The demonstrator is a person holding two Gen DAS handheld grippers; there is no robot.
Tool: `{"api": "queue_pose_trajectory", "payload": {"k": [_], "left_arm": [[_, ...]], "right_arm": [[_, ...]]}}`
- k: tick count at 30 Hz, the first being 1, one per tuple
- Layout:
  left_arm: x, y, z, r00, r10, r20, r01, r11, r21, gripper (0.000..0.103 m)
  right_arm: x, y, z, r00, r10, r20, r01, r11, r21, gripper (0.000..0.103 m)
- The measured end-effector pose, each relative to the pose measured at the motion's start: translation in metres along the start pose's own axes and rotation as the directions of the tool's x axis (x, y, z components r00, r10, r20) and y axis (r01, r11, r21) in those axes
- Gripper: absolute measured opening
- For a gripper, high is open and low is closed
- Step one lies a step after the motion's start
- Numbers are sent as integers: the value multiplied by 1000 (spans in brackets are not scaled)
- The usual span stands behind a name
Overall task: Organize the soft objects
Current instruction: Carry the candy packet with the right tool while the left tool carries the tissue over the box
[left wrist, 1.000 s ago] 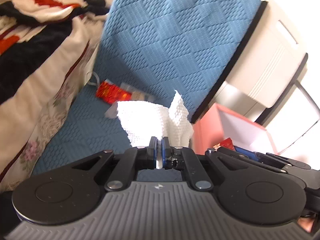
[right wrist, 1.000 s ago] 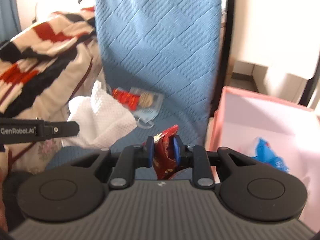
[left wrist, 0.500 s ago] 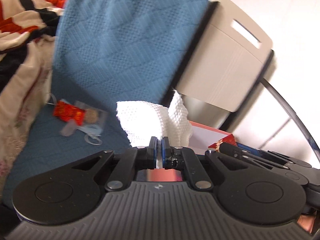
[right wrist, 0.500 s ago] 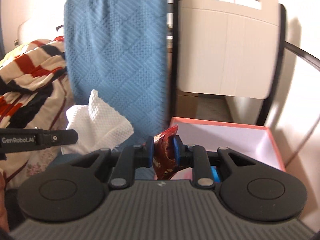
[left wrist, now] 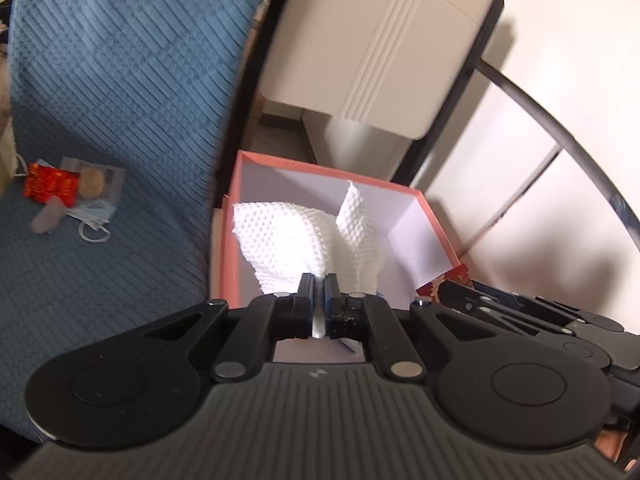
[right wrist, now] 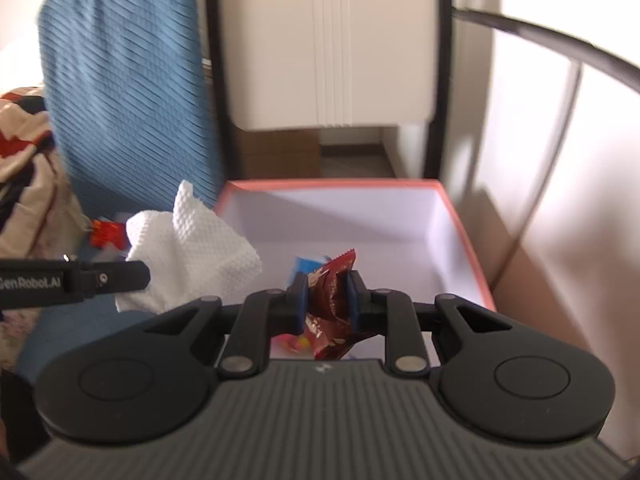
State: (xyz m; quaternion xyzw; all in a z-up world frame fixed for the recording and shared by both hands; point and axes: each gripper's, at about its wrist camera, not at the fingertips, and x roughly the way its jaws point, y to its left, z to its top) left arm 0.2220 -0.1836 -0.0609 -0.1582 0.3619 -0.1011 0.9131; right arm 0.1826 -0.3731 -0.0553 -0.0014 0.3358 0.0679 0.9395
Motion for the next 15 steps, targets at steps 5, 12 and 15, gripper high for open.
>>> {"api": "queue_pose_trajectory", "payload": {"k": [5, 12, 15], "left_arm": [[30, -26, -6, 998, -8, -56, 10, 999, 37, 6], [58, -36, -12, 992, 2, -124, 3, 999, 43, 42], [53, -38, -12, 996, 0, -92, 5, 999, 52, 55]], "right_arm": [[18, -27, -13, 998, -22, -57, 23, 999, 33, 23], [33, -48, -26, 994, -5, -111, 14, 997, 81, 25], [31, -52, -25, 994, 19, -104, -7, 993, 115, 32]]}}
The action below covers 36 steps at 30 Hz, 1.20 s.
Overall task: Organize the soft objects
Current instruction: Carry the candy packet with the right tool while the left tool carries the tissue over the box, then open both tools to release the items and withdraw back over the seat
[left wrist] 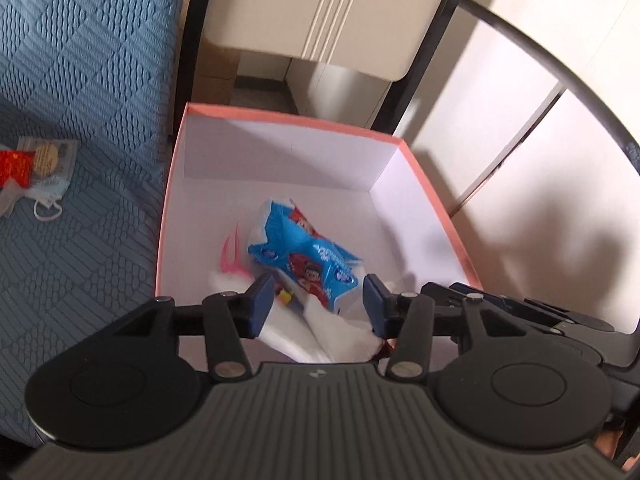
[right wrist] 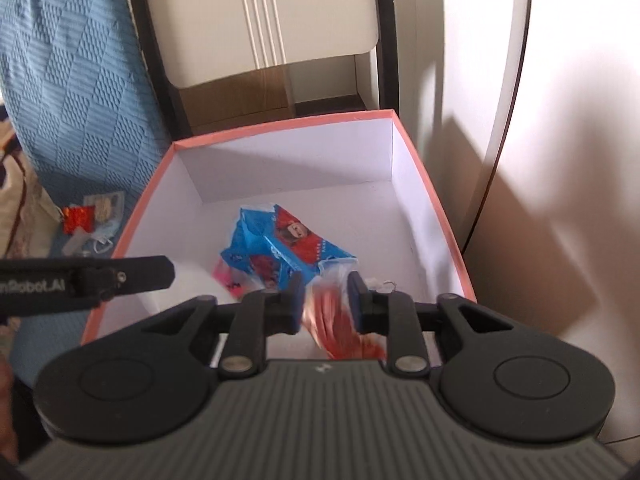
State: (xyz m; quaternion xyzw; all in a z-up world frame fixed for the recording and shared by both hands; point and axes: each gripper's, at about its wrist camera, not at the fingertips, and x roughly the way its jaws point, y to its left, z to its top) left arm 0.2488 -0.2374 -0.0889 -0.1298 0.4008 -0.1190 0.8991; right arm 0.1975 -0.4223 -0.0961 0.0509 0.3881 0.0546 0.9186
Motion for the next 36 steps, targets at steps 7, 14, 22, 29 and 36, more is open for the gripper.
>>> {"api": "queue_pose_trajectory", "payload": {"k": [7, 14, 22, 29, 36], "left_arm": [[-42, -4, 13, 995, 33, 90, -38, 998, 59, 55], [-117, 7, 29, 967, 67, 247, -88, 993, 77, 55], [-186, 33, 11, 935, 84, 344, -112, 992, 63, 55], [-220, 66, -24, 927, 103, 360, -123, 992, 33, 55], [-232, 99, -55, 923, 130, 362, -132, 991, -19, 55]], "right_arm": [[-23, 9, 14, 996, 55, 70, -55, 998, 4, 32], [-67, 36, 32, 980, 116, 160, -112, 993, -34, 32], [-113, 76, 32, 956, 207, 209, -193, 978, -83, 32], [-138, 119, 8, 944, 255, 212, -232, 964, -128, 32], [-138, 152, -20, 946, 274, 171, -245, 954, -173, 32]]}}
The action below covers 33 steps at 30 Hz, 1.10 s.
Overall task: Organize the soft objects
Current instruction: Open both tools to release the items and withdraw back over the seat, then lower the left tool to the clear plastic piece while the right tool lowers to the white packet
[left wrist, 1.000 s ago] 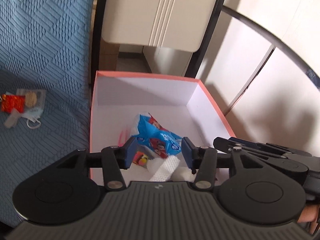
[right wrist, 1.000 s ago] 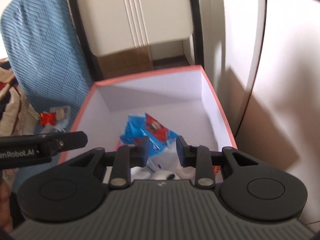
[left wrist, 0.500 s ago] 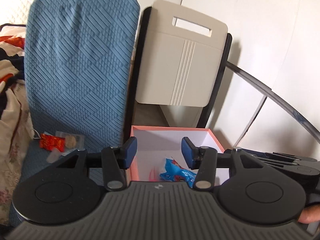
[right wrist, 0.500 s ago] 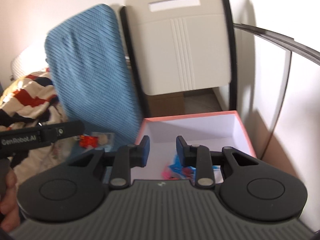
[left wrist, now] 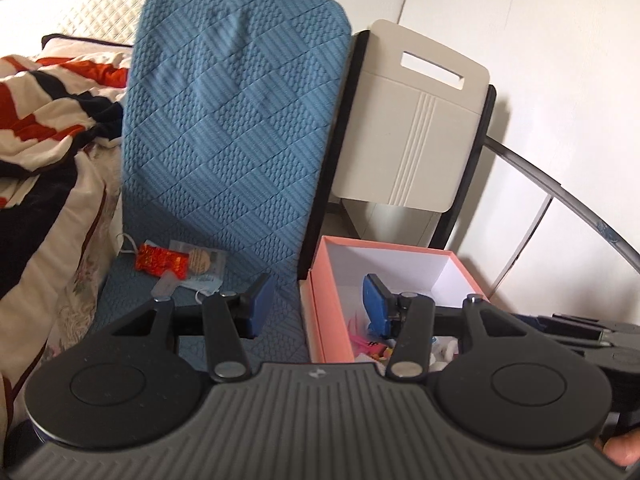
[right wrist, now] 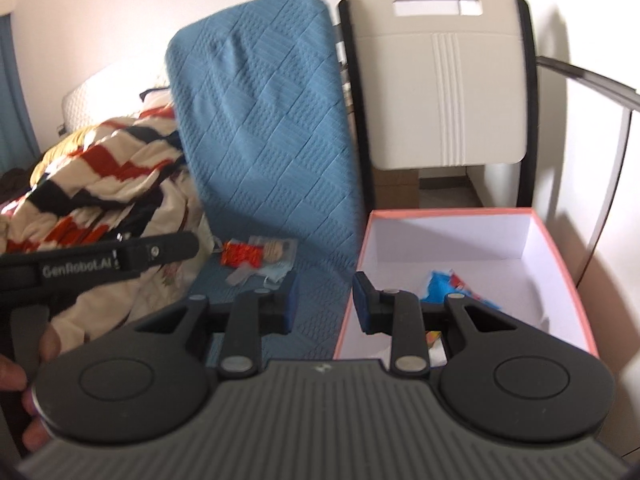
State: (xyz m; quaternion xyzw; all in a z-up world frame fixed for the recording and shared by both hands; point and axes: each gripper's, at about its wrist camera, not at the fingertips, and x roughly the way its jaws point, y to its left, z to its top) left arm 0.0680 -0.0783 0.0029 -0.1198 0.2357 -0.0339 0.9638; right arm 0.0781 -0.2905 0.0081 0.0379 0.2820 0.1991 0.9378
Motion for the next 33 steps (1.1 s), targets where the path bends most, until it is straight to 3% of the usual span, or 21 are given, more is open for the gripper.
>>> {"api": "queue_pose_trajectory", "payload": {"k": [8, 19, 33], "left_arm": [[-1, 31, -31, 999, 33, 4, -32, 997, -64, 55], [25, 76, -60, 996, 68, -50, -74, 989, -126, 55], [76, 138, -64, 986, 127, -109, -147, 970, -192, 55]], "right_arm": [[17, 25, -30, 998, 24, -54, -27, 998, -54, 32], [55, 33, -56, 993, 29, -114, -33, 999, -34, 32], [121, 59, -37, 988, 42, -151, -52, 997, -65, 32]]}}
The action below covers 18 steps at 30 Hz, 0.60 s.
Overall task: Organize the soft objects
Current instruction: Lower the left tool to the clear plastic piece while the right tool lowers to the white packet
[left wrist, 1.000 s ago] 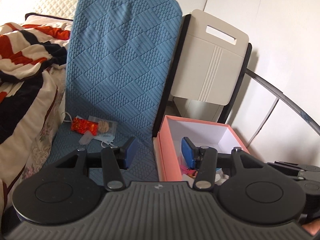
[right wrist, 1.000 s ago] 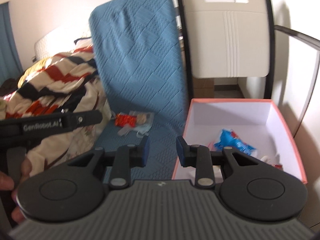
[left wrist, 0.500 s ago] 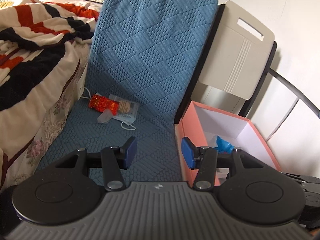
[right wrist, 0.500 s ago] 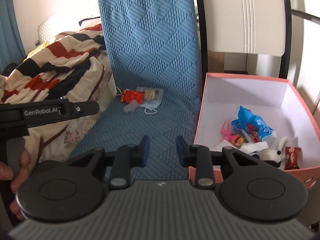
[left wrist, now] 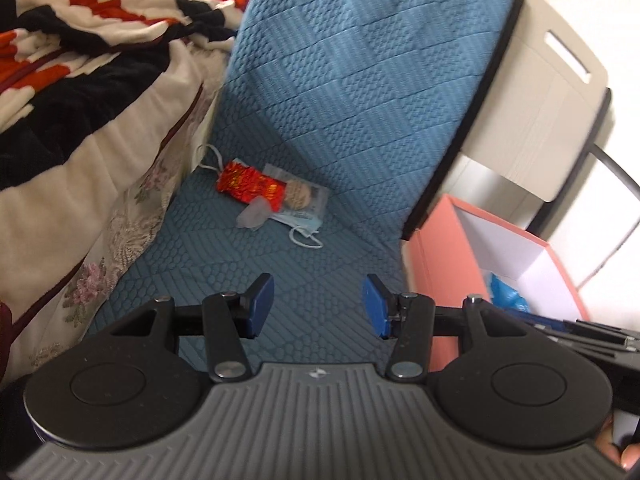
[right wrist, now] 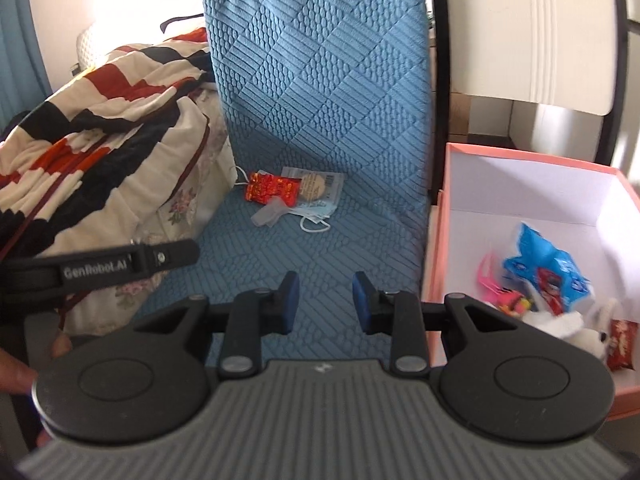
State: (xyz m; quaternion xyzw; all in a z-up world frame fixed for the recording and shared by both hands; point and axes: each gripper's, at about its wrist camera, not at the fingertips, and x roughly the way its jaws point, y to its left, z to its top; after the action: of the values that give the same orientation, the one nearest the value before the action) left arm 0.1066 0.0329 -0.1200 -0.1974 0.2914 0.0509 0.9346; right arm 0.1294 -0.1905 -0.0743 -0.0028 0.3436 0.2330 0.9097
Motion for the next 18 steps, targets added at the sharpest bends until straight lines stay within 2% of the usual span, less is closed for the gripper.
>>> {"api": "queue_pose_trajectory", "payload": {"k": [8, 14, 18], "left_arm": [[37, 29, 19, 1000, 25, -12, -25, 999, -28, 55], [66, 46, 30, 999, 31, -25, -33, 997, -71, 55], [86, 51, 40, 999, 33, -26, -35, 998, -54, 55]], "right_arm": [[48, 6, 23, 1000, -9, -13, 9, 1000, -26, 32], [87, 1, 32, 999, -6, -50, 7, 1000, 10, 32], [110, -1, 34, 997, 2, -73, -1, 1000, 16, 32]]}}
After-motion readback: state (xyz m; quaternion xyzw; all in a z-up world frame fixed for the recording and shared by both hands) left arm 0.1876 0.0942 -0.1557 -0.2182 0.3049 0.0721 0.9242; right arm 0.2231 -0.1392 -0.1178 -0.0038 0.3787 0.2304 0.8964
